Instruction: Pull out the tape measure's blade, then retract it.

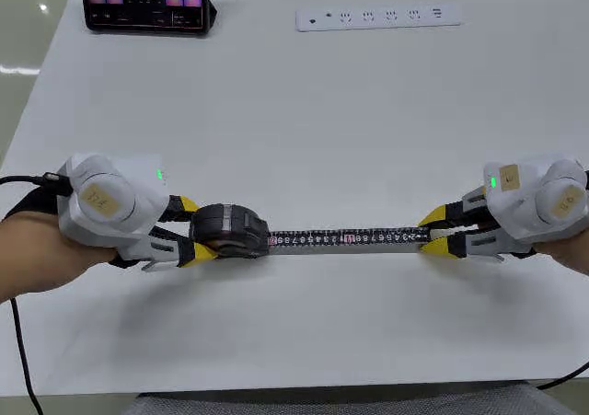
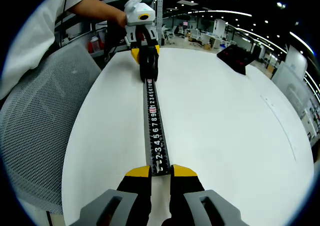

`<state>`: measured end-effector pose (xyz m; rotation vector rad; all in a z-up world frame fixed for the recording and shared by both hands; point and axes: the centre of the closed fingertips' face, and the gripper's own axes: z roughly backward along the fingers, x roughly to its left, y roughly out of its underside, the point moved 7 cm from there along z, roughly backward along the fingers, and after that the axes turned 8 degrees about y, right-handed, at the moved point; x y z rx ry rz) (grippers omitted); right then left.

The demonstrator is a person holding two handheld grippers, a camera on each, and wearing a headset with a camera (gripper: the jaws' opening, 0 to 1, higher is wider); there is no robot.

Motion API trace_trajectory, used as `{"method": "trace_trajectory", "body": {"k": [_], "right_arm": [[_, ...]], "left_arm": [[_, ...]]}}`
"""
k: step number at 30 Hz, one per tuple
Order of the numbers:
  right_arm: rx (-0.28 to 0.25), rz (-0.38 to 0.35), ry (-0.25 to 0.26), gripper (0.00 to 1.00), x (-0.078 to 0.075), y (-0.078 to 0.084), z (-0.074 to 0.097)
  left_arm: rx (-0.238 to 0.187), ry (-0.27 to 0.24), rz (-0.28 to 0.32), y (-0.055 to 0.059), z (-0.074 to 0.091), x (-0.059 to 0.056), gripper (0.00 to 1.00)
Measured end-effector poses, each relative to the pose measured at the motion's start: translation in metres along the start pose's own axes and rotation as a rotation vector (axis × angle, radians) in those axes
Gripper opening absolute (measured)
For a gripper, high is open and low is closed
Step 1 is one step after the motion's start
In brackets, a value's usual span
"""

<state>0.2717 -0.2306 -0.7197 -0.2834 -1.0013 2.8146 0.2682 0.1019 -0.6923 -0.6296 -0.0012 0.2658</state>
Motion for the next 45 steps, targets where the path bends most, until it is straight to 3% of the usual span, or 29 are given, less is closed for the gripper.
{"method": "trace_trajectory", "body": {"k": [45], "right_arm": [[0.077,0.001,0.003,0.09,-0.007,0.025,0.024]], "left_arm": [[0.005,0.001,-0.002,0.0,0.0,0.0,0.24]]}}
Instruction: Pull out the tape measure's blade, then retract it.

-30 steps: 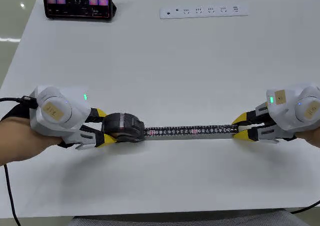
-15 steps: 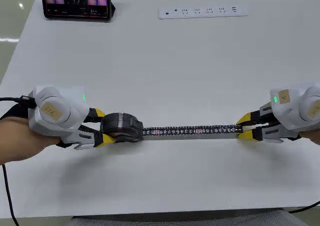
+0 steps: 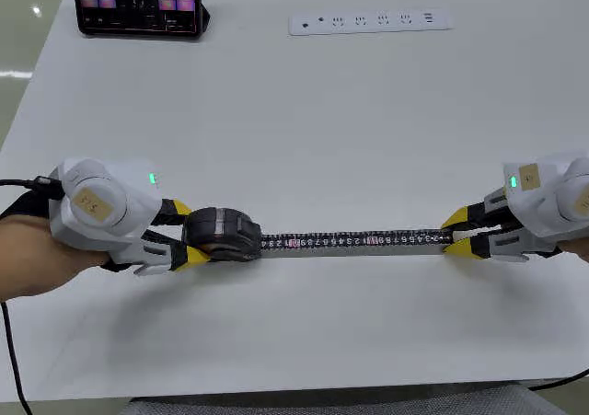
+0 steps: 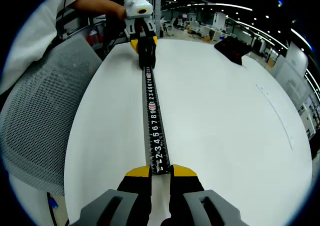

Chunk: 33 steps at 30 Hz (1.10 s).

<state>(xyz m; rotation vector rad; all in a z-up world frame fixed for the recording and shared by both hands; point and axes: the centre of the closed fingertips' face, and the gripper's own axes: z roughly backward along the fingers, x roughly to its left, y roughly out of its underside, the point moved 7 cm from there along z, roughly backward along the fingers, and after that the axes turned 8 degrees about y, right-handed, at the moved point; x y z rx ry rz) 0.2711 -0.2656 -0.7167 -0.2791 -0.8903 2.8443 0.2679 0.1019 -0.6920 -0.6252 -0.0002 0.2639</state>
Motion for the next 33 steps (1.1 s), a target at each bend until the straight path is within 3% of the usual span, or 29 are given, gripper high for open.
{"method": "trace_trajectory", "body": {"k": [30,33], "right_arm": [[0.025,-0.001,-0.007,0.09,-0.002,0.004,0.002],[0.021,-0.036,0.0,0.09,-0.003,0.011,0.006]], "left_arm": [[0.0,-0.003,0.0,0.0,0.0,0.001,0.24],[-0.001,-0.002,0.002,0.0,0.0,0.001,0.24]]}}
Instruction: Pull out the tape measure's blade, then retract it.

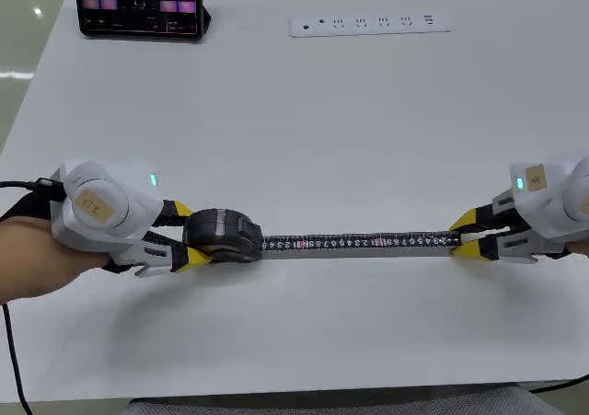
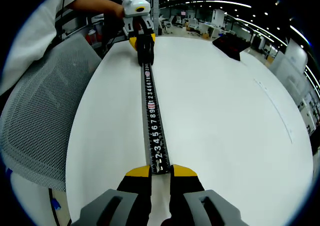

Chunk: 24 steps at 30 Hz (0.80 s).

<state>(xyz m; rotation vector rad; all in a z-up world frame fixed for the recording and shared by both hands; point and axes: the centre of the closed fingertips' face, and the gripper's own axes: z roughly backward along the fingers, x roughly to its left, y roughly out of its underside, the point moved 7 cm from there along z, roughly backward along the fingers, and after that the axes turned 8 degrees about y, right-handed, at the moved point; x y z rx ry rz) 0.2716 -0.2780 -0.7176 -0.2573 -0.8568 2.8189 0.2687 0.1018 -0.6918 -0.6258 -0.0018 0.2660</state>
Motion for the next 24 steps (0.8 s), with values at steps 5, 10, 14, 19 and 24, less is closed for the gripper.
{"method": "trace_trajectory", "body": {"k": [5,10,14,19,24], "right_arm": [[0.0,0.015,0.003,0.1,0.001,-0.0034,-0.0016],[0.004,0.002,-0.002,0.1,0.0005,-0.0034,-0.0017],[0.009,0.001,-0.002,0.1,0.0019,-0.0041,-0.0021],[0.015,0.004,0.004,0.11,0.003,-0.0044,-0.0022],[0.018,0.001,0.007,0.12,0.0034,-0.0049,-0.0022]], "left_arm": [[0.001,-0.004,-0.003,-0.0004,-0.0008,-0.0005,0.25],[0.006,-0.007,-0.003,-0.001,-0.0013,-0.0009,0.25],[0.008,-0.011,-0.003,-0.0012,-0.002,-0.001,0.25],[0.009,-0.023,-0.008,-0.0005,-0.0034,-0.003,0.26],[0.013,-0.024,-0.002,-0.0012,-0.0032,-0.0024,0.26]]}}
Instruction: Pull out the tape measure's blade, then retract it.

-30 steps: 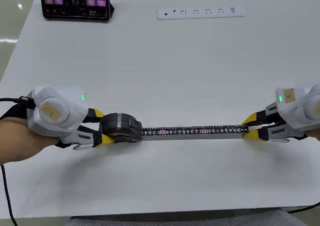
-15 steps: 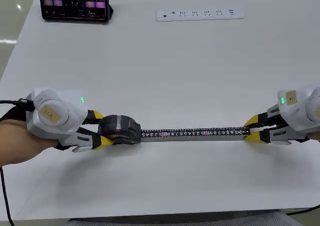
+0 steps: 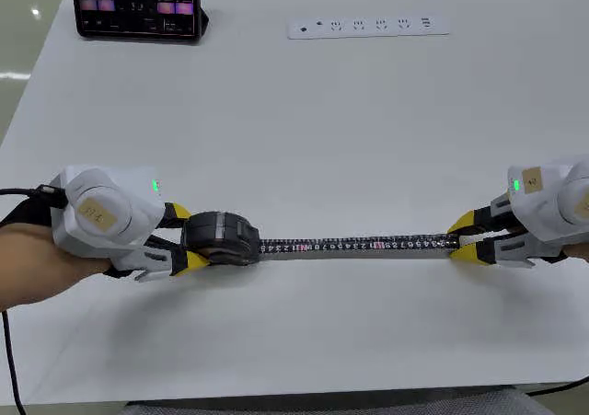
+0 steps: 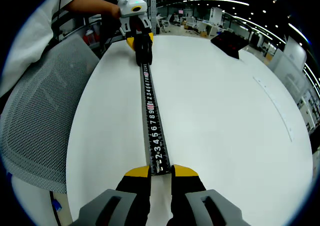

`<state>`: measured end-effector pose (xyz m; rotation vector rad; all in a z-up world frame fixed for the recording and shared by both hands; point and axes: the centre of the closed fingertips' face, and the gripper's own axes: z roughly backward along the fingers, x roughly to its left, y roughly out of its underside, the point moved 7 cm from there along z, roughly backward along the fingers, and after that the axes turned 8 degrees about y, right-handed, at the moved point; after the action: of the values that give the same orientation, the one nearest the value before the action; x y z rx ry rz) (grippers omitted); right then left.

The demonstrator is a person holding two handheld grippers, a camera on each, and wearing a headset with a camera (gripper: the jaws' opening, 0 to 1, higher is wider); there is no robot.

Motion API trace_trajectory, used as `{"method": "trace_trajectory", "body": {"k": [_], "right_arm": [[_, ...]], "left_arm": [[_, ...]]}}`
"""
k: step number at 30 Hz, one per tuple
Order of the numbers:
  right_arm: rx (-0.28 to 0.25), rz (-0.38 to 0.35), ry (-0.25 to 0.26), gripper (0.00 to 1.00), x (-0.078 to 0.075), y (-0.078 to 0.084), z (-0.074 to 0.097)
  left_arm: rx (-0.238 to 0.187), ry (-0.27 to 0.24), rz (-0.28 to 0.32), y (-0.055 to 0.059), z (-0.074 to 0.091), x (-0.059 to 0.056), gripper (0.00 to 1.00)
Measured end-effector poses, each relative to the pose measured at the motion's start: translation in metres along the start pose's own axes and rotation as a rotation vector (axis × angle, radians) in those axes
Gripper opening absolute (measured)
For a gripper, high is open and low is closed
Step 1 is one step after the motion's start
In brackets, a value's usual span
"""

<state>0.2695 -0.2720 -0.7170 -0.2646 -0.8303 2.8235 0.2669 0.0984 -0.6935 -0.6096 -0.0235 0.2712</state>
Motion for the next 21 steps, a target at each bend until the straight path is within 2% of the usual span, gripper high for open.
{"method": "trace_trajectory", "body": {"k": [12,15,19,21], "right_arm": [[0.004,-0.015,-0.002,0.14,0.0016,-0.0002,0.0],[0.008,-0.035,-0.004,0.19,0.0033,-0.0006,0.0006],[0.001,-0.081,-0.006,0.26,0.0052,-0.0016,0.0024],[0.004,-0.078,-0.006,0.27,0.0054,-0.0014,0.0031]], "left_arm": [[0.002,-0.009,0.004,-0.0004,0.0005,-0.0009,0.27],[-0.02,0.005,0.024,-0.0033,0.0008,-0.0018,0.3],[-0.018,0.001,0.031,-0.0039,0.0002,-0.0008,0.31],[-0.019,0.001,0.038,-0.0045,-0.0002,-0.0016,0.33]]}}
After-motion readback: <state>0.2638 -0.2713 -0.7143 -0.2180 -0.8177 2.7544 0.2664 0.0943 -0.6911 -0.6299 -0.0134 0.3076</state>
